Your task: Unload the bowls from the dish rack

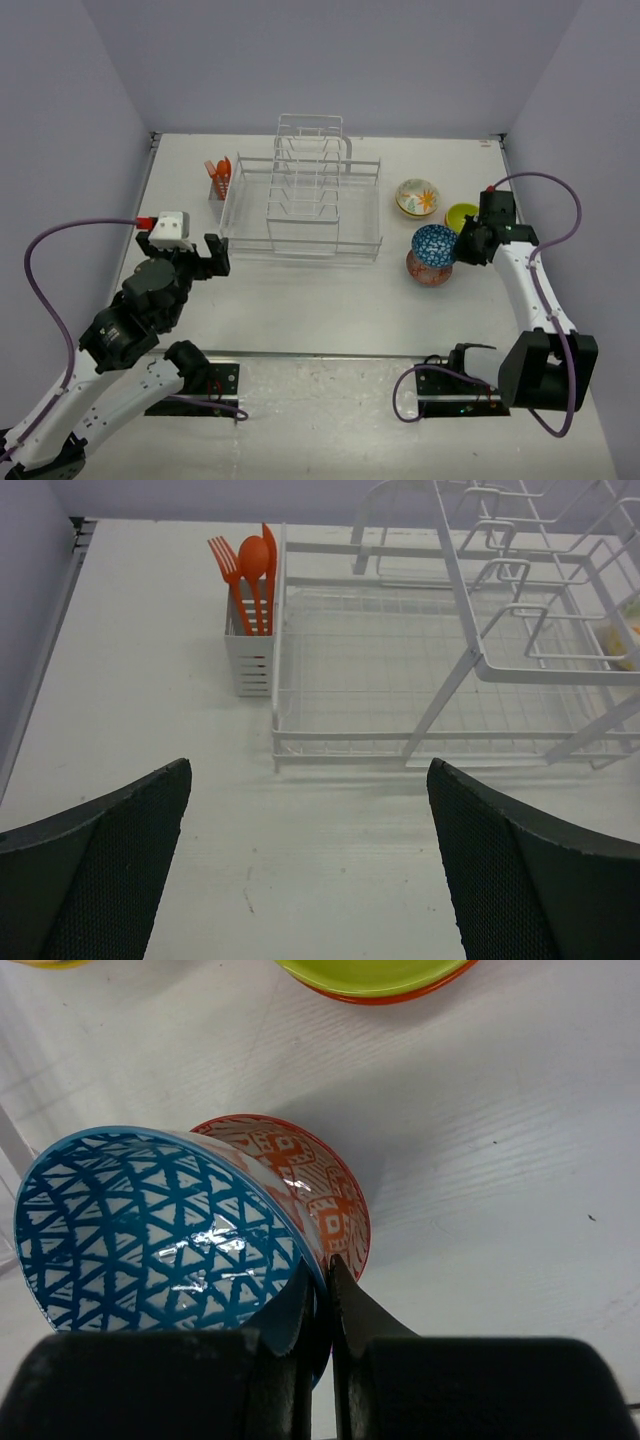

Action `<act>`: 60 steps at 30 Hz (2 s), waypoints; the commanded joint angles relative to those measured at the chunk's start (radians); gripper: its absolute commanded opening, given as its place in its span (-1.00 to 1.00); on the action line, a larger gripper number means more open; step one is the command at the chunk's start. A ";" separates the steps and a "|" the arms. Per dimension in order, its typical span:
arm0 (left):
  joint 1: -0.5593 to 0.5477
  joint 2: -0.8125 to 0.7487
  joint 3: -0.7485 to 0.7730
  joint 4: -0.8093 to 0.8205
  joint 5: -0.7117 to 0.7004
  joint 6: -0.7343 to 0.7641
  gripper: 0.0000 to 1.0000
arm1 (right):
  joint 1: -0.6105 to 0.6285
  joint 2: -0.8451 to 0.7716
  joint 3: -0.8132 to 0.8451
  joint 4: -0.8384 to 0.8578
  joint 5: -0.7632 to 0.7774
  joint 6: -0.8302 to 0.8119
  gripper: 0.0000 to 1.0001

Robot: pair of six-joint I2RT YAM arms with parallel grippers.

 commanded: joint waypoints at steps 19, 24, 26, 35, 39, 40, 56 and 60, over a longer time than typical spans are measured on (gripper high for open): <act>0.008 -0.021 -0.059 0.099 -0.058 0.021 1.00 | -0.004 0.037 -0.100 0.115 -0.068 0.031 -0.75; 0.009 -0.033 -0.059 0.101 -0.064 0.021 1.00 | -0.004 0.046 -0.101 0.107 -0.068 0.035 -0.59; 0.009 -0.033 -0.057 0.099 -0.078 0.021 1.00 | -0.004 0.052 -0.098 0.102 -0.067 0.037 -0.58; 0.161 -0.016 -0.063 0.144 0.061 0.021 1.00 | -0.004 -0.080 -0.093 0.038 0.015 0.047 -0.01; 0.328 0.019 -0.080 0.184 0.210 0.027 1.00 | -0.003 -0.051 -0.103 0.052 -0.017 0.046 -0.83; 0.348 0.028 -0.082 0.187 0.251 0.027 1.00 | -0.004 -0.042 -0.107 0.058 -0.027 0.046 -0.88; 0.382 0.033 -0.097 0.201 0.281 0.023 1.00 | -0.004 -0.112 -0.100 0.052 -0.017 0.061 -0.36; 0.405 0.059 -0.080 0.196 0.267 0.004 1.00 | -0.003 -0.228 0.007 -0.028 -0.005 0.051 -0.01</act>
